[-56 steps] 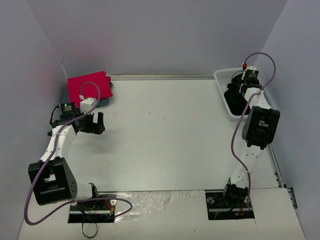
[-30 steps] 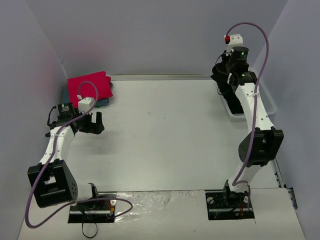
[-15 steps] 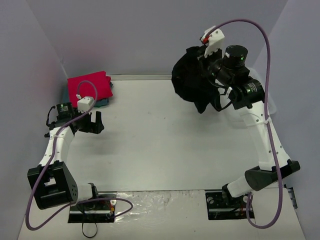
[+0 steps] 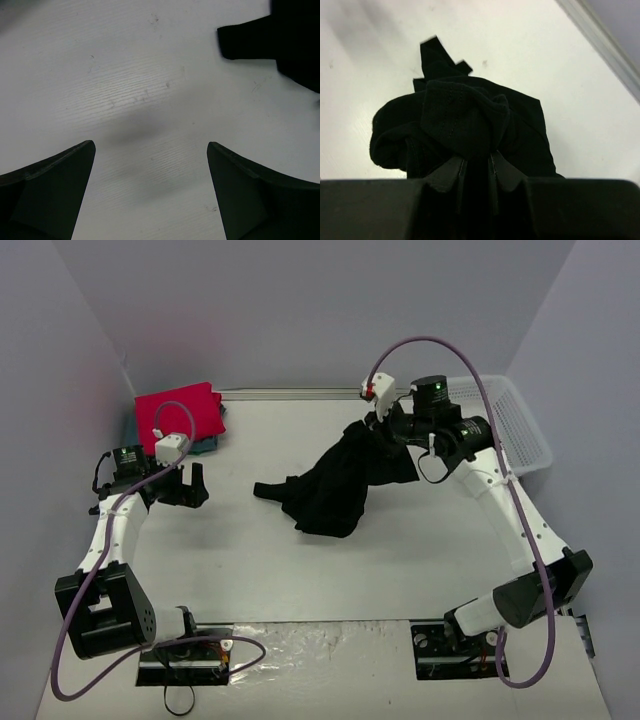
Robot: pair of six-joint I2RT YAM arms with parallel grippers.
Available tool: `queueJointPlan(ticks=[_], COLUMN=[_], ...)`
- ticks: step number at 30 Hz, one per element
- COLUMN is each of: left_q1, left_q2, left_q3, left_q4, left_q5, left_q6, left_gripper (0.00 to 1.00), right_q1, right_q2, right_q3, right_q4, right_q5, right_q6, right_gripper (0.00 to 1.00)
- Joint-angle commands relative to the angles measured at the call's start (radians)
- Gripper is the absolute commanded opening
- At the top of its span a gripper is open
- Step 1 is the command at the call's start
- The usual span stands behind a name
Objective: Fold and stack the t-shirts
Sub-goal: Move the tshirt to the center of the board, then flatten out the tshirt
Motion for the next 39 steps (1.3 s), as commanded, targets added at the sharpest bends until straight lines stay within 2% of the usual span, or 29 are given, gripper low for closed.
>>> queueJointPlan(ticks=[1, 7, 11, 13, 15, 17, 18, 23, 24, 25, 26, 27, 28, 31, 34, 39], left_q1=[0.005, 0.005, 0.006, 0.005, 0.005, 0.005, 0.005, 0.003, 0.003, 0.003, 0.002, 0.002, 0.002, 0.002, 0.002, -0.001], left_q2=[-0.022, -0.014, -0.011, -0.009, -0.006, -0.003, -0.002, 0.010, 0.012, 0.017, 0.020, 0.020, 0.023, 0.024, 0.029, 0.033], left_q3=[0.043, 0.046, 0.045, 0.045, 0.045, 0.045, 0.046, 0.049, 0.048, 0.049, 0.052, 0.054, 0.054, 0.054, 0.055, 0.055], left_q4=[-0.018, -0.022, -0.022, -0.022, -0.024, -0.025, -0.025, -0.025, -0.027, -0.030, -0.032, -0.033, -0.033, -0.033, -0.035, -0.036], left_q5=[0.029, 0.037, 0.044, 0.046, 0.047, 0.047, 0.044, 0.035, 0.034, 0.029, 0.026, 0.024, 0.023, 0.020, 0.023, 0.029], left_q6=[0.020, 0.022, 0.026, 0.028, 0.028, 0.029, 0.029, 0.033, 0.033, 0.034, 0.034, 0.036, 0.036, 0.036, 0.037, 0.037], left_gripper=[0.94, 0.94, 0.94, 0.95, 0.94, 0.94, 0.94, 0.94, 0.94, 0.94, 0.94, 0.94, 0.94, 0.94, 0.94, 0.94], right_q1=[0.004, -0.003, -0.002, 0.006, 0.041, 0.099, 0.189, 0.455, 0.478, 0.495, 0.497, 0.495, 0.484, 0.433, 0.359, 0.308], right_q2=[0.023, 0.137, 0.247, 0.276, 0.290, 0.270, 0.263, 0.218, 0.216, 0.218, 0.229, 0.238, 0.258, 0.287, 0.299, 0.296], right_q3=[-0.051, -0.097, -0.025, 0.050, 0.103, 0.113, 0.110, -0.029, -0.051, -0.072, -0.100, -0.108, -0.123, -0.146, -0.146, -0.162], right_q4=[0.017, 0.017, 0.019, 0.014, 0.004, -0.027, -0.044, -0.145, -0.151, -0.153, -0.168, -0.173, -0.179, -0.174, -0.173, -0.174], right_q5=[0.021, 0.119, 0.220, 0.219, 0.150, 0.080, 0.066, 0.064, 0.093, 0.102, 0.110, 0.150, 0.168, 0.202, 0.158, 0.159], right_q6=[-0.068, -0.116, -0.110, -0.074, -0.059, -0.057, -0.067, -0.171, -0.186, -0.198, -0.234, -0.240, -0.243, -0.246, -0.232, -0.235], right_gripper=[0.00, 0.00, 0.00, 0.00, 0.00, 0.00, 0.00, 0.00, 0.14, 0.38, 0.82, 0.89, 0.99, 1.00, 1.00, 1.00])
